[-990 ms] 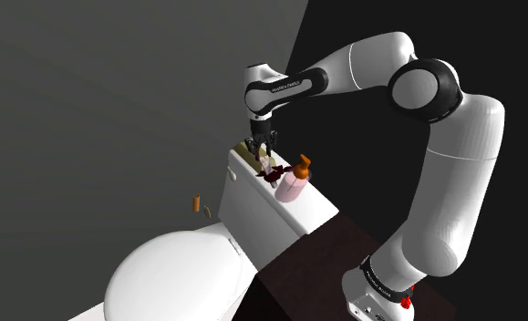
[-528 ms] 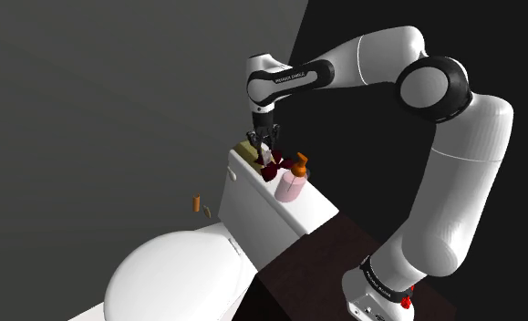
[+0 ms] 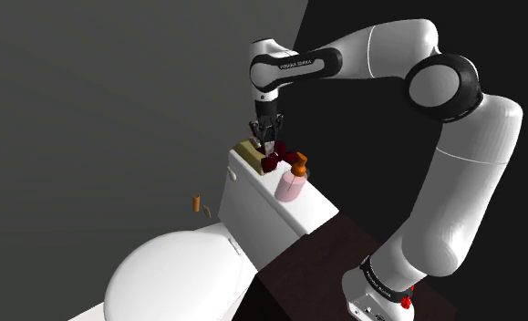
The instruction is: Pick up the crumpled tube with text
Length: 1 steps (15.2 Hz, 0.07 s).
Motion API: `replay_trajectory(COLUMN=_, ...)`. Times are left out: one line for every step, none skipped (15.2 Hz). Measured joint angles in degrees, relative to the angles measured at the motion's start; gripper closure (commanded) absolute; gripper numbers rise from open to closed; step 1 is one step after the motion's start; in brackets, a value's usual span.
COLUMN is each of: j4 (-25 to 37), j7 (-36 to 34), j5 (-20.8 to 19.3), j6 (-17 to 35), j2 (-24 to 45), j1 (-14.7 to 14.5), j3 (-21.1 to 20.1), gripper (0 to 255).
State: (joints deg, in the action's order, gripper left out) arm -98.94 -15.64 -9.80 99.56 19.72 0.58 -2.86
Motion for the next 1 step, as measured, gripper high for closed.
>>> replay_trajectory(j4=0.11, j7=0.06, j5=0.02, j6=-0.31, j2=-0.22, j1=0.0, j3=0.0, gripper=255)
